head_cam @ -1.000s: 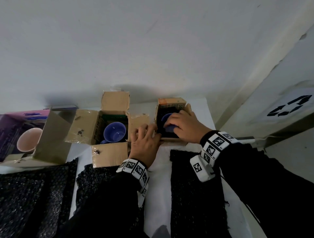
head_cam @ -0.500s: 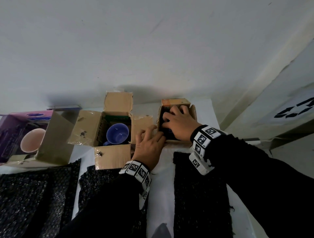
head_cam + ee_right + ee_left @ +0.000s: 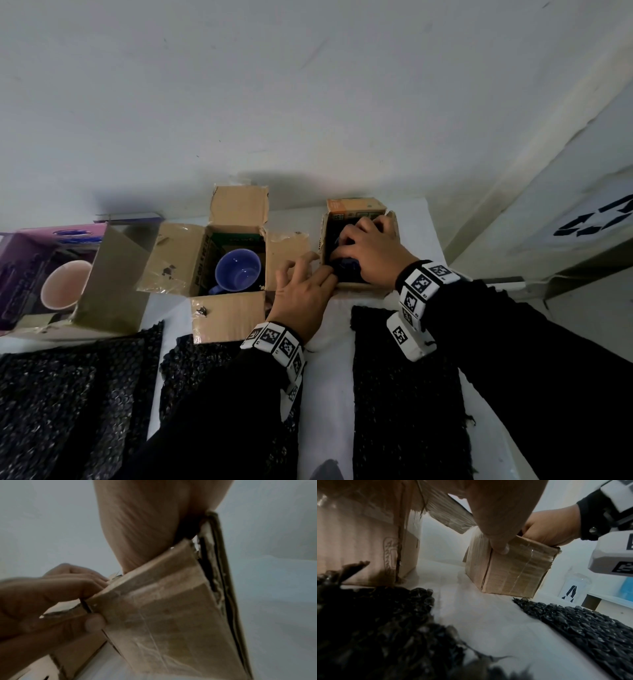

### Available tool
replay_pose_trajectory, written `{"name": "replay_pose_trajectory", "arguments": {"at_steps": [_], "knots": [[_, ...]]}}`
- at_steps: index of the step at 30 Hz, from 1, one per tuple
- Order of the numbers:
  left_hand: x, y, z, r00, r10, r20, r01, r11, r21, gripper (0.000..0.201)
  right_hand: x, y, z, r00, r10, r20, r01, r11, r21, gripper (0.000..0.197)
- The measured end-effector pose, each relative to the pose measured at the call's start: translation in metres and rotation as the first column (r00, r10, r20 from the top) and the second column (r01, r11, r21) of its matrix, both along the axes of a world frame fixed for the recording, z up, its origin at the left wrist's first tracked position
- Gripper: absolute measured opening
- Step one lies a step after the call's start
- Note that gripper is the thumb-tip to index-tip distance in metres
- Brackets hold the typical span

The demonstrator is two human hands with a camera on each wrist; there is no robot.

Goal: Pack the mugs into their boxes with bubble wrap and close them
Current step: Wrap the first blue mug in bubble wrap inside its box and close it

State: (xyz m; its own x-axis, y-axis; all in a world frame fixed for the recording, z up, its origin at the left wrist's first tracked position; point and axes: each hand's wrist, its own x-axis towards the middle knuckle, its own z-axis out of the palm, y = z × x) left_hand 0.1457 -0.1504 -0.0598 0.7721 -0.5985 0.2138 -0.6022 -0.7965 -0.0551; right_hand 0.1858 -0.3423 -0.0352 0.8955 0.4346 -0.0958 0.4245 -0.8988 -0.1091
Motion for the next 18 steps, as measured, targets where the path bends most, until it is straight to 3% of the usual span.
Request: {"name": "replay_pose_trajectory", "arguments": {"at_steps": [2,5,8,9,11,14,18], "knots": [[0.000,0.001,0.000,1.000,-0.002,-0.010,0.002,1.000,0.014,0.028,0.002,0.004,0.005,1.000,0.010,-0.021,-0.011,0.999,-0.052,0.045],[0.003,0.001,-0.002,0.999,-0.046,0.016,0.046,0.999,0.027,0.019,0.001,-0.003,0.006,1.000,-0.006,-0.011,0.006,0.997,0.073,0.042],[0.011,-0.003,-0.005,0.994,-0.104,0.019,0.104,0.994,-0.015,0.017,-0.008,-0.026,0.003,0.970,-0.203,0.136,0.172,0.962,0.214,0.023],[0.014,-0.005,-0.005,0.993,-0.121,0.010,0.121,0.993,-0.012,0.019,-0.013,-0.034,0.003,0.950,-0.239,0.201,0.206,0.963,0.171,0.014],[0.017,-0.009,-0.005,0.991,-0.130,-0.010,0.130,0.991,0.022,0.029,-0.022,-0.047,0.000,0.931,-0.204,0.301,0.201,0.979,0.041,0.018],[0.016,-0.017,0.000,0.999,-0.053,-0.009,0.054,0.994,0.091,0.045,-0.026,-0.052,0.001,0.936,-0.146,0.320,0.179,0.981,-0.076,0.027],[0.016,-0.021,0.004,0.999,-0.001,0.033,-0.004,0.991,0.137,0.052,-0.025,-0.048,-0.003,0.942,-0.120,0.315,0.179,0.969,-0.168,0.027]]}}
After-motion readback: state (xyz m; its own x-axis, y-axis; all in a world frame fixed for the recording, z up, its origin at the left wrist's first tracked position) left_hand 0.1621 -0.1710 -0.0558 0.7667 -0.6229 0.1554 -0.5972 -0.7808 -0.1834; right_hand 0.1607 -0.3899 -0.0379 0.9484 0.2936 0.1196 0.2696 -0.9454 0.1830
